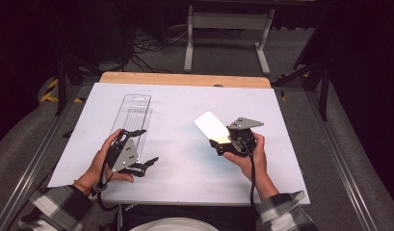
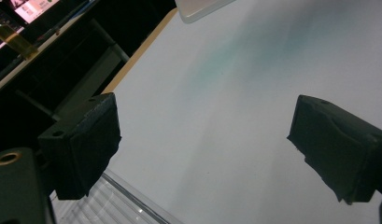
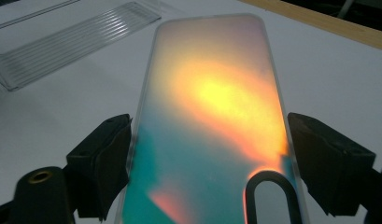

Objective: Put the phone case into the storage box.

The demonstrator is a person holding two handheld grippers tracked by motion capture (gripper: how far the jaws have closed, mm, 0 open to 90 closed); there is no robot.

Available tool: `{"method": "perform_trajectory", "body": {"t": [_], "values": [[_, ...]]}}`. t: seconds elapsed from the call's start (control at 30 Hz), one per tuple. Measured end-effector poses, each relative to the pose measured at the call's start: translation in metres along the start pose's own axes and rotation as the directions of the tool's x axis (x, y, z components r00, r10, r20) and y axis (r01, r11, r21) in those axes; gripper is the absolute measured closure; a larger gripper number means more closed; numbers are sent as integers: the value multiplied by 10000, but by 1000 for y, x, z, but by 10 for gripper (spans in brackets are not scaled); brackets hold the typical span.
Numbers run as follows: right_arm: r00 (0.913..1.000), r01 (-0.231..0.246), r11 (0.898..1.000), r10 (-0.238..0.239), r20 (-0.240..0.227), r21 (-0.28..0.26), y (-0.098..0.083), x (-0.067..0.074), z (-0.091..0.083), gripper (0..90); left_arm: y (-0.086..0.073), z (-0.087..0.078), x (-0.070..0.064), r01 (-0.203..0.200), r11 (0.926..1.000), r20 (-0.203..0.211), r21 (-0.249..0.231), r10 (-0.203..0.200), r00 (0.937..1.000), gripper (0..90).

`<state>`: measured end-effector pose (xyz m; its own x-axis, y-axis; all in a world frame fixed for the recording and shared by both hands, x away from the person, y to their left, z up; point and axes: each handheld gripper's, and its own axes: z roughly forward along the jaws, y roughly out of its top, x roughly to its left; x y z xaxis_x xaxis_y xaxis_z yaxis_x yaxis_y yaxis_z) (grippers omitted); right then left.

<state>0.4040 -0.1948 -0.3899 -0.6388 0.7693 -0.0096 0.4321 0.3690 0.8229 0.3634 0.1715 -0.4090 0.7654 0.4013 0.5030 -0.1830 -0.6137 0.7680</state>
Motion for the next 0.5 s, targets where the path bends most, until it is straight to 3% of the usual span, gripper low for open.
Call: {"method": "perform_trajectory", "body": {"t": [0.4,0.5], "values": [[9974,-216,9997,211,-692,-71,6,9,4,172,8,6,-5,-291,9996,-55,-43,291,9996,105],[9966,-176,9998,173,-800,-30,7,12,6,172,11,9,-7,-603,9981,-153,-119,601,9981,112]]}}
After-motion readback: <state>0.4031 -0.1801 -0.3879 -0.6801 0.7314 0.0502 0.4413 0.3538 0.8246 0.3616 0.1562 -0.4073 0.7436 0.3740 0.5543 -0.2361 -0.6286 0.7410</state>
